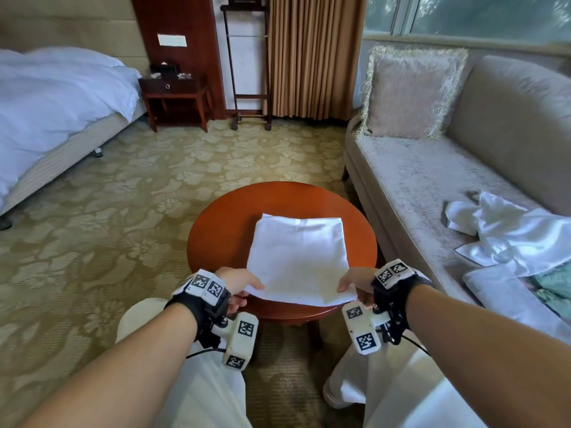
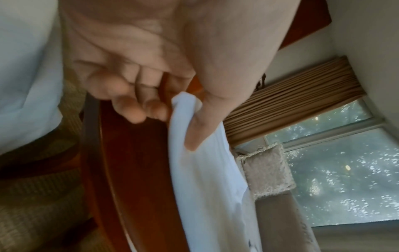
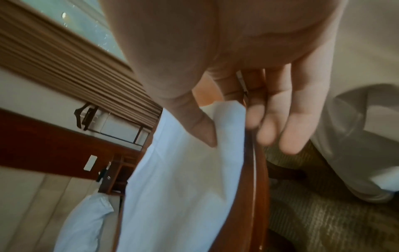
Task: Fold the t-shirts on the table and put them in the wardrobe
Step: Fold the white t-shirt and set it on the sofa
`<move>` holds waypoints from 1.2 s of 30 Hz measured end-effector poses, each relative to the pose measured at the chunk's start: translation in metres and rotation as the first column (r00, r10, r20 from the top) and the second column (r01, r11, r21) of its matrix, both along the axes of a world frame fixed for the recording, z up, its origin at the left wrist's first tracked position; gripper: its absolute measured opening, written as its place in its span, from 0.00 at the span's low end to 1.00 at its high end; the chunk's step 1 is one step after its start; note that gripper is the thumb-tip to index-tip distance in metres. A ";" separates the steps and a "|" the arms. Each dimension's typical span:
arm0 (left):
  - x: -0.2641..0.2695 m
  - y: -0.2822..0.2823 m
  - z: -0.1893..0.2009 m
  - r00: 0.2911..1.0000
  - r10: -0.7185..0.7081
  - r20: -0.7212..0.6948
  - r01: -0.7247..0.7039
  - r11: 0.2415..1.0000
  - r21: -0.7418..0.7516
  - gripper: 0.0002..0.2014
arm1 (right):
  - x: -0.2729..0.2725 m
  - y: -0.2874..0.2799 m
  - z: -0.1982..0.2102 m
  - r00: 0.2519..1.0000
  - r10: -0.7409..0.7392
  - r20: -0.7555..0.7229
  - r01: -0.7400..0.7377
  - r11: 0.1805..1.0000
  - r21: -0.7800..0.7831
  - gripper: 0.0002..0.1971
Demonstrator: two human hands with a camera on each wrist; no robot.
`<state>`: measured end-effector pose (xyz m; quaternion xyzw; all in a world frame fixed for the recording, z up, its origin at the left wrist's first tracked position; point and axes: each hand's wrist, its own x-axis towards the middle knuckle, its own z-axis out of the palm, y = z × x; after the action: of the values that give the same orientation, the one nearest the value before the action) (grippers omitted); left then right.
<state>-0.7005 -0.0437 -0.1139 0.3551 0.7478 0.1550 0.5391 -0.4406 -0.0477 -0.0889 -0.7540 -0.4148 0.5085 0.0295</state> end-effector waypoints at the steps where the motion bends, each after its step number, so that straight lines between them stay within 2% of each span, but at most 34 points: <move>1: -0.001 -0.001 0.003 0.999 0.027 0.042 -0.028 0.999 0.028 0.20 | 0.004 0.006 -0.005 0.998 -0.045 -0.036 0.046 0.999 0.013 0.08; 3: -0.003 0.001 0.012 0.991 0.061 0.119 -0.075 0.991 0.109 0.21 | 0.008 0.009 0.003 0.988 -0.083 -0.133 0.087 0.996 0.025 0.16; 4: -0.004 0.002 0.016 0.989 0.074 0.124 -0.095 0.981 0.167 0.21 | 0.008 0.009 0.009 0.980 -0.099 -0.174 0.106 0.994 0.036 0.17; 7: -0.007 0.008 0.030 0.995 0.064 0.076 -0.087 0.928 0.362 0.17 | 0.013 0.015 0.019 0.967 -0.076 -0.245 0.123 0.975 0.183 0.10; 8: -0.008 0.008 0.035 0.996 0.042 0.077 -0.071 0.902 0.425 0.19 | 0.018 0.019 0.021 0.968 -0.078 -0.240 0.138 0.960 0.244 0.08; 9: -0.009 0.009 0.038 0.997 0.014 0.080 -0.050 0.878 0.477 0.22 | 0.020 0.019 0.026 0.986 -0.036 -0.165 0.088 0.944 0.317 0.05; 10: -0.010 0.009 0.040 0.996 -0.002 0.086 -0.042 0.857 0.513 0.22 | 0.022 0.018 0.035 0.973 -0.102 -0.209 0.159 0.946 0.283 0.02; 11: -0.012 0.011 0.039 0.995 -0.022 0.097 -0.033 0.843 0.537 0.20 | 0.020 0.015 0.040 0.992 -0.031 -0.119 0.067 0.948 0.312 0.01; 13: -0.013 0.012 0.038 0.987 -0.082 0.137 -0.010 0.824 0.566 0.17 | 0.021 0.012 0.051 0.996 0.071 -0.060 -0.038 0.902 0.430 0.04; 14: -0.012 0.011 0.039 0.983 -0.107 0.151 0.002 0.821 0.570 0.16 | 0.020 0.012 0.051 0.993 0.051 -0.102 0.004 0.877 0.480 0.02; 15: -0.011 0.010 0.039 0.981 -0.119 0.155 0.009 0.819 0.573 0.14 | 0.020 0.014 0.050 0.989 0.011 -0.149 0.062 0.877 0.476 0.03; 16: -0.011 0.010 0.039 0.983 -0.108 0.149 0.001 0.814 0.581 0.11 | 0.018 0.011 0.050 0.940 -0.115 -0.322 0.235 0.900 0.366 0.06; 17: -0.011 0.010 0.038 0.986 -0.084 0.141 -0.014 0.811 0.585 0.09 | 0.016 0.010 0.050 0.876 -0.180 -0.448 0.329 0.901 0.282 0.08; 18: -0.011 0.009 0.039 0.989 -0.067 0.132 -0.023 0.810 0.586 0.04 | 0.017 0.009 0.049 0.846 -0.213 -0.489 0.367 0.897 0.246 0.10; 21: -0.019 0.008 0.036 0.983 -0.124 0.133 0.022 0.808 0.589 0.04 | 0.021 0.008 0.047 0.764 -0.200 -0.614 0.392 0.899 0.195 0.11; 23: -0.024 0.011 0.032 0.979 -0.181 0.091 0.095 0.805 0.585 0.14 | 0.026 0.013 0.043 0.740 -0.164 -0.652 0.361 0.915 0.179 0.15; 25: -0.026 0.016 0.028 0.989 -0.143 0.042 0.094 0.813 0.575 0.19 | 0.029 0.017 0.037 0.793 -0.109 -0.599 0.291 0.932 0.215 0.23; 27: -0.023 0.022 0.021 0.995 -0.088 -0.043 0.096 0.795 0.599 0.18 | 0.031 0.022 0.029 0.825 -0.097 -0.556 0.278 0.928 0.250 0.26; 29: -0.019 0.027 0.015 0.996 -0.042 -0.083 0.085 0.774 0.627 0.13 | 0.030 0.026 0.023 0.867 -0.115 -0.485 0.283 0.914 0.290 0.25; 31: -0.016 0.035 0.008 0.997 -0.022 -0.072 0.063 0.766 0.640 0.09 | 0.030 0.033 0.017 0.948 -0.111 -0.300 0.224 0.900 0.375 0.21; 33: -0.015 0.044 0.003 0.995 -0.029 -0.098 0.085 0.761 0.643 0.10 | 0.030 0.041 0.012 0.982 -0.115 -0.151 0.172 0.880 0.444 0.20; 36: -0.014 0.058 -0.001 0.991 -0.049 -0.126 0.118 0.767 0.631 0.16 | 0.029 0.054 0.001 0.986 -0.136 -0.096 0.165 0.869 0.466 0.19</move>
<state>-0.7146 0.0141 -0.1147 0.5570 0.6611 0.3566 0.3543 -0.4115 0.0062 -0.0879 -0.7384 -0.4652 0.4105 0.2642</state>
